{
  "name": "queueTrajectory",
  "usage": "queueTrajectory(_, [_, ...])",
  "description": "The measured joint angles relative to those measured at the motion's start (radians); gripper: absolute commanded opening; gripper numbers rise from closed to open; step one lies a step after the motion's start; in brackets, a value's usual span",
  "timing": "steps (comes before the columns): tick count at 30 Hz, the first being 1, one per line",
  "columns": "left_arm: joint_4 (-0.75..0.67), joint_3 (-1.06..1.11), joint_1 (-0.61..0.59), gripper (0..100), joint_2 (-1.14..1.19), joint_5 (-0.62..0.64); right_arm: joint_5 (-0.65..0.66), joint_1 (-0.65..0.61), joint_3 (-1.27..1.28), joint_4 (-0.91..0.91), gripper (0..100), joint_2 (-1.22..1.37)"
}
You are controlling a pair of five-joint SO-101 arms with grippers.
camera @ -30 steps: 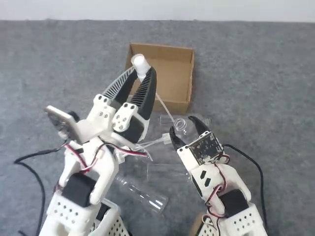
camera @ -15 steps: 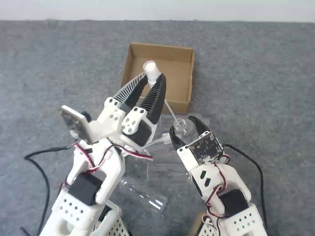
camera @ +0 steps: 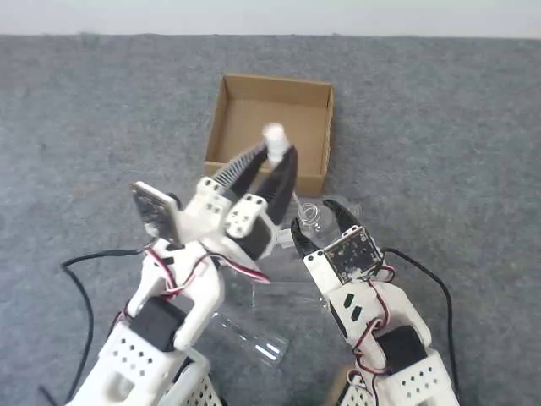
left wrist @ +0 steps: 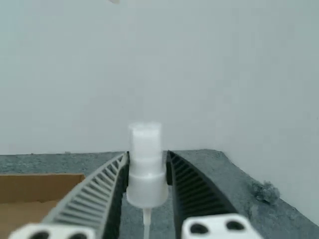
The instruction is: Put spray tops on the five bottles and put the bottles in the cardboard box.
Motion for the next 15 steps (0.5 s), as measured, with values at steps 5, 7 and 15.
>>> queueTrajectory(5, [0.000, 0.029, 0.044, 1, 0.000, -0.005, 0.000, 0.000, 0.000, 0.000, 0.7, 0.000])
queueTrajectory(7, [0.000, 0.041, 0.049, 1, 0.000, -0.003, 0.000, 0.000, 0.000, 0.000, 0.7, 0.000])
queueTrajectory(15, [0.000, 0.083, 0.054, 1, 0.000, -0.005, 0.000, -0.002, 0.000, 0.000, 0.7, 0.000])
